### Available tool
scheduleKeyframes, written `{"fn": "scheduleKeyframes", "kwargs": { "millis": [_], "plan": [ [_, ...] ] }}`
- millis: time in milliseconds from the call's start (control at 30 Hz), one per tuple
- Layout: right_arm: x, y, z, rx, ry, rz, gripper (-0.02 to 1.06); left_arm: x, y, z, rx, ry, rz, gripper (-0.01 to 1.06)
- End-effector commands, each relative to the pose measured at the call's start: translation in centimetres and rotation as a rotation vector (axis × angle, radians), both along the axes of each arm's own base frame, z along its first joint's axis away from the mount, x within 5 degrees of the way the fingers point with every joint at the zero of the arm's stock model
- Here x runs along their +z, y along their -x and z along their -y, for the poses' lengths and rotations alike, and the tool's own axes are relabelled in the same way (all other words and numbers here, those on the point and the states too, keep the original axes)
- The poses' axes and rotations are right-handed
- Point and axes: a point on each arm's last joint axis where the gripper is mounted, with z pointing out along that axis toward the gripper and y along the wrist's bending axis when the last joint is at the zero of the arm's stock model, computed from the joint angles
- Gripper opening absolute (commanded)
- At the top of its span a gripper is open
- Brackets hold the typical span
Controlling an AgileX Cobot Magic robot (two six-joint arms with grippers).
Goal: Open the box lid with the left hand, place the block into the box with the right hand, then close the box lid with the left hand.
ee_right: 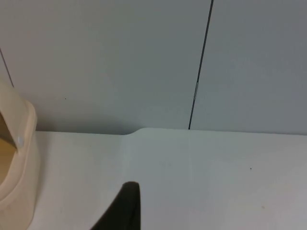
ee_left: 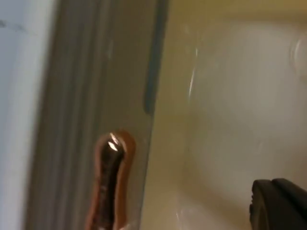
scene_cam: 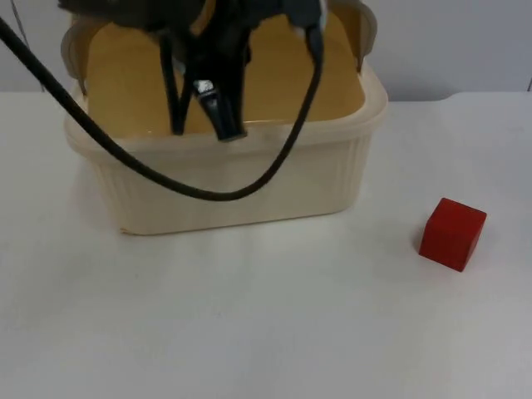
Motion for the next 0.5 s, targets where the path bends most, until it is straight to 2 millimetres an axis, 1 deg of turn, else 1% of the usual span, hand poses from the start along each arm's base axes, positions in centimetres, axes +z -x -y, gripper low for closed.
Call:
{"fn": "scheduleKeyframes", "kwargs": {
  "millis": [0,67,100,167,233,300,400,467],
  "plan": [
    [0.3,0.1,0.1,-0.001,0.01,0.019,1.05,0.2,-0.7,-0.1,-0.009,0.011,0.02,0.0],
    [0.3,0.1,0.1,-0.001,0.01,0.019,1.05,0.8,-1.4,-0.2,0.002,0.035,0.048,0.0],
    [0.3,0.1,0.1,-0.001,0.01,0.019,1.05,0.8,-1.4,-0.2,0.002,0.035,0.048,0.0],
    [0.3,0.1,0.1,-0.001,0.01,0.019,1.05,1.6,-2.0,-0.3,0.004,0.054,0.074,0.0],
    [0.3,0.1,0.1,-0.001,0.01,0.019,1.05,2.0,-2.6,-0.8,0.004,0.072,0.092,0.0],
    [0.3,0.1,0.1,-0.001,0.01,0.019,1.05,2.1,-2.8,-1.0,0.004,0.076,0.096,0.0],
    [0.3,0.1,0.1,-0.001,0.01,0.019,1.05,2.3,-3.6,-2.1,-0.019,0.099,0.119,0.0],
    [0.3,0.1,0.1,-0.001,0.01,0.019,1.05,2.4,-3.9,-2.5,-0.019,0.104,0.123,0.0]
  ]
}}
